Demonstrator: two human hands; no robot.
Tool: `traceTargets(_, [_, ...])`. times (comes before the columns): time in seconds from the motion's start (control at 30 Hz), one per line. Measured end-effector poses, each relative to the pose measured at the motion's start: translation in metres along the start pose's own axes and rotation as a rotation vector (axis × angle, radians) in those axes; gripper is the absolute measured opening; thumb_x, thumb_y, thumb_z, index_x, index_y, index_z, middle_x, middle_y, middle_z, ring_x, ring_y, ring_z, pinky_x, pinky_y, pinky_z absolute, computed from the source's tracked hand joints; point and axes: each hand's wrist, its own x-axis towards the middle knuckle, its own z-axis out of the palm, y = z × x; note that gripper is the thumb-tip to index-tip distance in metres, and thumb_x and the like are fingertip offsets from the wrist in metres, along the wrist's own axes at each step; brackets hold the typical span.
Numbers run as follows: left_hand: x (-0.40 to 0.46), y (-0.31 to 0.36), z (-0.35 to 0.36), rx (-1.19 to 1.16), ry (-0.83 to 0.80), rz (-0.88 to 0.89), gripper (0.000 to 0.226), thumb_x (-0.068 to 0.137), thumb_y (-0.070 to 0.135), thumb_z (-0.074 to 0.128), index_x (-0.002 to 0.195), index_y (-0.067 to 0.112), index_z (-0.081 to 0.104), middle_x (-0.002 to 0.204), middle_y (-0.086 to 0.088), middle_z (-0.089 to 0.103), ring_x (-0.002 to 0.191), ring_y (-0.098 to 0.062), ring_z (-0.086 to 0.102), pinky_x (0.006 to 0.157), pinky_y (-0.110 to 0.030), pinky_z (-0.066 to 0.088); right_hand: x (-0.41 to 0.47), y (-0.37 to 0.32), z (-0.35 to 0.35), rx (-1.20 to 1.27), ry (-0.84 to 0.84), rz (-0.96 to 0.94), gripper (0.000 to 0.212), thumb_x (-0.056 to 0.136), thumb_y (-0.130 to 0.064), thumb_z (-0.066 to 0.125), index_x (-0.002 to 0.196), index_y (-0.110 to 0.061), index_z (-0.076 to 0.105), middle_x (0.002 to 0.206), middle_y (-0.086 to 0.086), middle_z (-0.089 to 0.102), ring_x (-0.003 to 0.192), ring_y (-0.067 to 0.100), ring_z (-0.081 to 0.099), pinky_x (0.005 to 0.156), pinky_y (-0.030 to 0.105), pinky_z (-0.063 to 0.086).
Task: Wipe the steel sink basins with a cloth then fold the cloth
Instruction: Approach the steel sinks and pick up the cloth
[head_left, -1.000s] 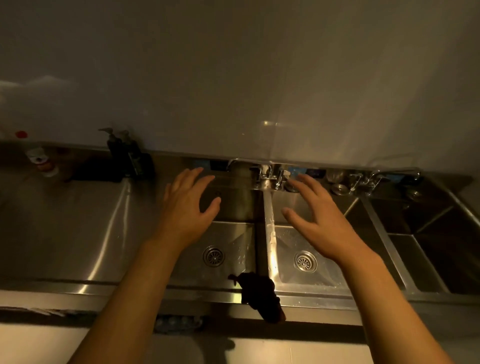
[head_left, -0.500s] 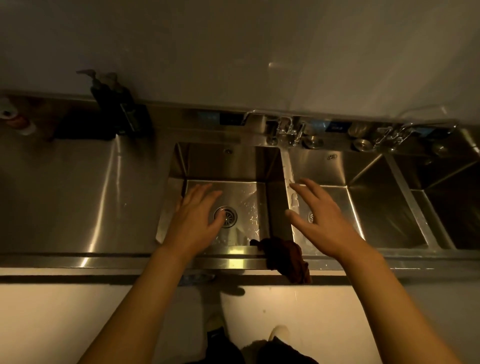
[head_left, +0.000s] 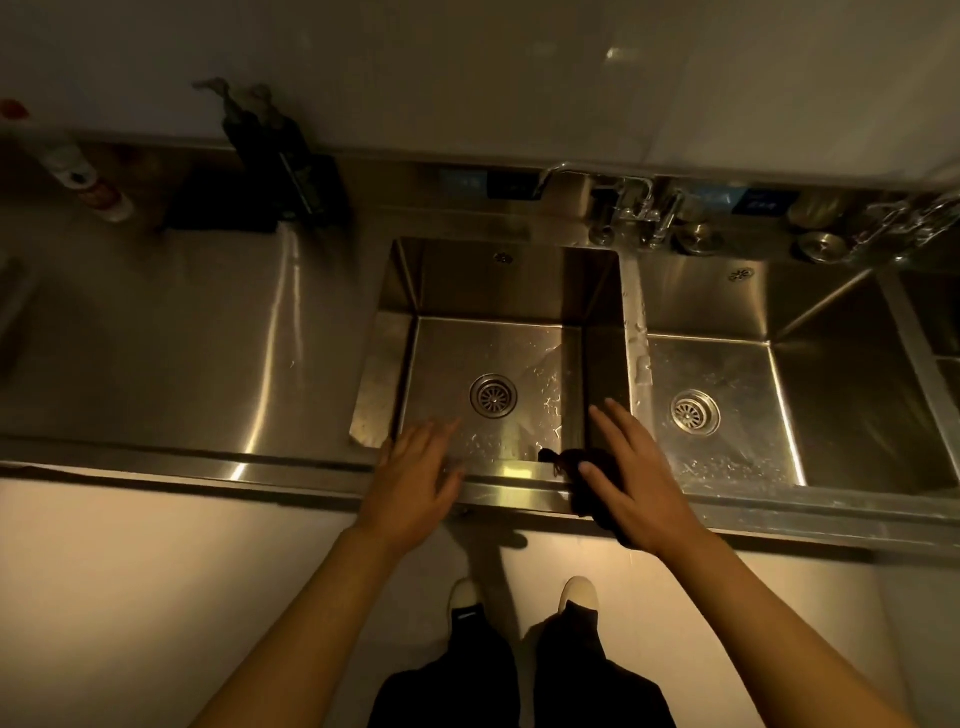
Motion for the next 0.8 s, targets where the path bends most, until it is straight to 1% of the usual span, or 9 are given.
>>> traceTargets(0.07, [-0.006,-0.005,0.016,0.034,-0.071,-0.007,0.063,0.103,0.054,0.044,0.161,0.038,0.022,0.167,0.001,0.030,0.155,-0.022,0.022,0.124,-0.056,0.023,-0.012,0.021,0.018,-0.066,-0.068,0.032,0.072,0.097,-0.072,0.037,0.159,-0.050,0.008,0.169,-0.020,-0.002,0.157,0.020,0.010,0.123,0.052,0.022])
traceTargets(0.13, [-0.008,-0.012,0.029,0.099,-0.120,-0.020,0.063,0.105,0.054,0.043,0.162,0.036,0.023,0.169,0.000,0.027,0.156,-0.024,0.020,0.125,-0.054,0.019,-0.024,0.035,0.038,-0.122,-0.148,0.033,0.074,0.096,-0.074,0.033,0.159,-0.050,0.002,0.169,-0.019,-0.007,0.157,0.020,0.001,0.125,0.053,0.015])
traceTargets(0.2, [-0.010,-0.018,0.036,0.149,-0.145,-0.022,0.061,0.106,0.050,0.043,0.162,0.035,0.025,0.168,-0.002,0.027,0.156,-0.026,0.021,0.125,-0.053,0.018,-0.028,0.041,0.053,-0.164,-0.179,0.025,0.073,0.098,-0.070,0.032,0.159,-0.050,-0.003,0.169,-0.017,-0.009,0.157,0.018,-0.007,0.127,0.053,0.008])
traceTargets(0.3, [-0.015,-0.028,0.044,0.208,-0.142,0.010,0.063,0.105,0.042,0.049,0.163,0.029,0.028,0.165,-0.005,0.033,0.154,-0.028,0.026,0.124,-0.053,0.021,-0.024,0.037,0.063,-0.192,-0.198,0.005,0.071,0.102,-0.060,0.033,0.160,-0.047,-0.006,0.170,-0.014,-0.007,0.157,0.018,-0.012,0.128,0.051,0.007])
traceTargets(0.43, [-0.016,-0.037,0.045,0.278,-0.141,0.016,0.064,0.100,0.038,0.058,0.158,0.022,0.039,0.162,-0.006,0.038,0.151,-0.030,0.032,0.121,-0.056,0.028,-0.015,0.019,0.076,-0.202,-0.232,-0.050,0.068,0.106,-0.049,0.033,0.160,-0.043,-0.008,0.171,-0.012,-0.004,0.157,0.019,-0.014,0.128,0.052,0.008])
traceTargets(0.53, [-0.017,-0.049,0.042,0.296,-0.125,-0.005,0.058,0.097,0.027,0.065,0.151,0.018,0.049,0.157,-0.010,0.045,0.147,-0.034,0.040,0.117,-0.059,0.034,-0.005,-0.001,0.095,-0.237,-0.261,-0.109,0.068,0.107,-0.042,0.033,0.161,-0.041,-0.009,0.171,-0.009,-0.006,0.157,0.021,-0.015,0.128,0.052,0.006])
traceTargets(0.7, [-0.022,-0.077,0.031,0.344,-0.103,-0.042,0.052,0.099,0.020,0.064,0.150,0.018,0.052,0.156,-0.012,0.046,0.145,-0.036,0.041,0.115,-0.060,0.036,0.017,-0.046,0.131,-0.248,-0.320,-0.211,0.072,0.107,-0.033,0.039,0.161,-0.039,-0.008,0.171,-0.007,-0.009,0.156,0.024,-0.017,0.128,0.052,0.000])
traceTargets(0.8, [-0.027,-0.091,0.023,0.359,-0.129,-0.071,0.050,0.102,0.021,0.060,0.151,0.020,0.050,0.161,-0.011,0.040,0.148,-0.034,0.038,0.115,-0.058,0.035,0.032,-0.078,0.149,-0.259,-0.339,-0.295,0.078,0.105,-0.024,0.045,0.162,-0.035,-0.006,0.171,-0.002,-0.007,0.156,0.030,-0.014,0.127,0.052,-0.003])
